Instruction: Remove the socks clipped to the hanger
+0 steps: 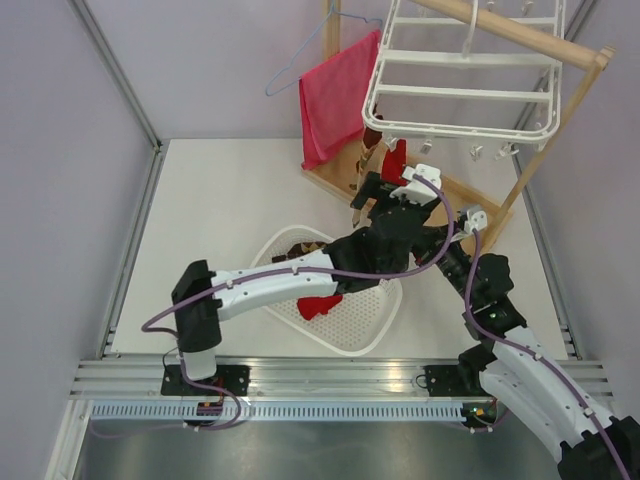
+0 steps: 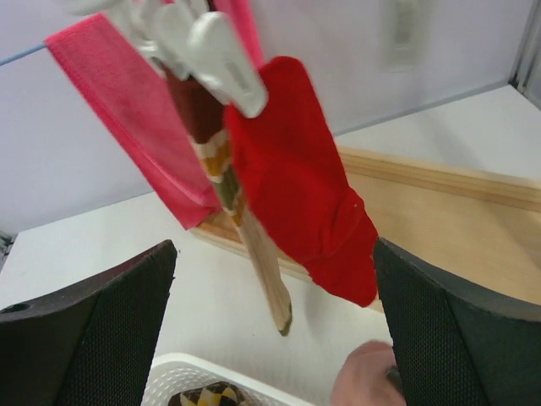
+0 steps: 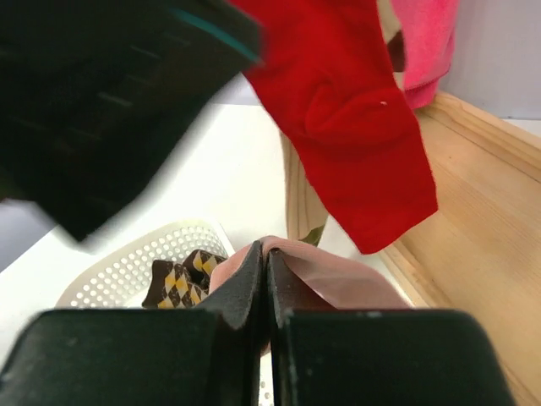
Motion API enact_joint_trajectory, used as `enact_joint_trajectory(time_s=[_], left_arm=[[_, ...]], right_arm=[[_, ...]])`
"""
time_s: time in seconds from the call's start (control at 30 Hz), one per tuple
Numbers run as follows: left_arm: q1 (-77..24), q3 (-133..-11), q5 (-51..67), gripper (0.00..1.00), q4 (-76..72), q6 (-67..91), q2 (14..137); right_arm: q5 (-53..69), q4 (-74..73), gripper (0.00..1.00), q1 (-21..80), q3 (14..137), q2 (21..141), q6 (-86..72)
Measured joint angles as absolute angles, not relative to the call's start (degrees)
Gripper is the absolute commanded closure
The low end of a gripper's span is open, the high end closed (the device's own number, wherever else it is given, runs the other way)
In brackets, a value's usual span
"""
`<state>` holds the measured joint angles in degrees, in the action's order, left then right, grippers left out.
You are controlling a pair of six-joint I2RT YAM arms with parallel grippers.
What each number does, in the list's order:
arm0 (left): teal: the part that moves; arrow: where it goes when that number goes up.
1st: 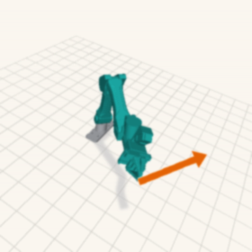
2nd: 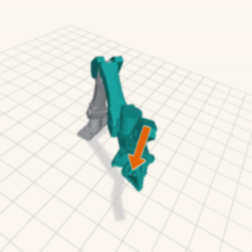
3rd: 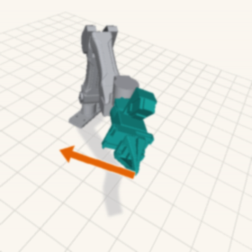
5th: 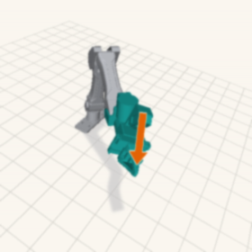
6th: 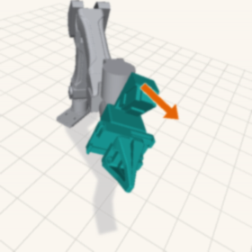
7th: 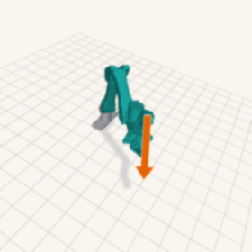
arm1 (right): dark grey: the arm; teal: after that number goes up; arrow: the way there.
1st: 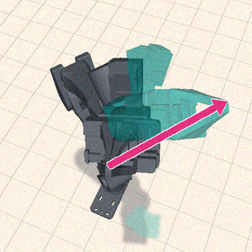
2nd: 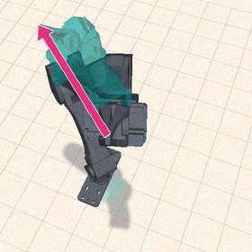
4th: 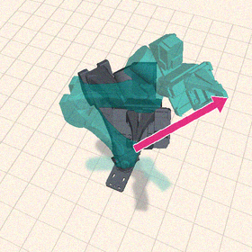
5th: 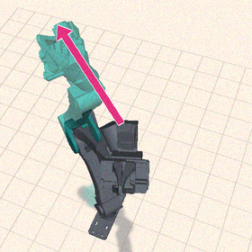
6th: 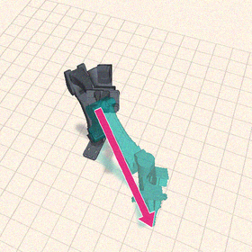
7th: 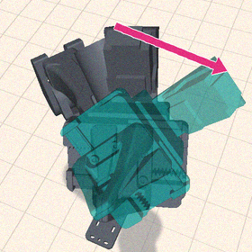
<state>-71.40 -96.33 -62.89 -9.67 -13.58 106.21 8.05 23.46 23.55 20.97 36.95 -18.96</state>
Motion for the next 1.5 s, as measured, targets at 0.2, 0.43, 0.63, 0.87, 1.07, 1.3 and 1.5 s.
enact_joint_trajectory(time_s=[0.2,0.43,0.63,0.87,1.07,1.3,1.5], left_arm=[[-71.7,-84.1,-62.7,0.00,-7.7,-6.9,89.8],[-59.7,-74.5,-49.3,0.00,7.5,11.7,72.2],[-51.1,-60.4,-42.8,0.00,15.0,21.2,61.4],[-46.3,-51.5,-38.4,0.00,19.3,25.9,55.4],[-45.0,-49.3,-37.5,0.00,21.0,26.8,52.6],[-43.8,-48.4,-37.0,0.00,21.2,26.8,52.2],[-40.2,-47.0,-32.9,0.00,21.2,26.9,53.0]], right_arm=[[10.5,20.7,0.99,23.9,21.8,37.0,-18.2],[10.7,16.7,0.99,31.7,26.4,38.6,-16.9],[4.6,14.7,0.99,46.7,31.4,44.6,-14.4],[-7.7,9.1,0.99,64.9,34.3,51.4,-13.8],[-14.8,9.0,0.99,73.5,31.9,56.2,-17.9],[-22.2,4.3,0.02,74.9,27.6,56.8,-23.4],[-31.7,-0.2,0.02,74.8,28.7,53.5,-23.8]])
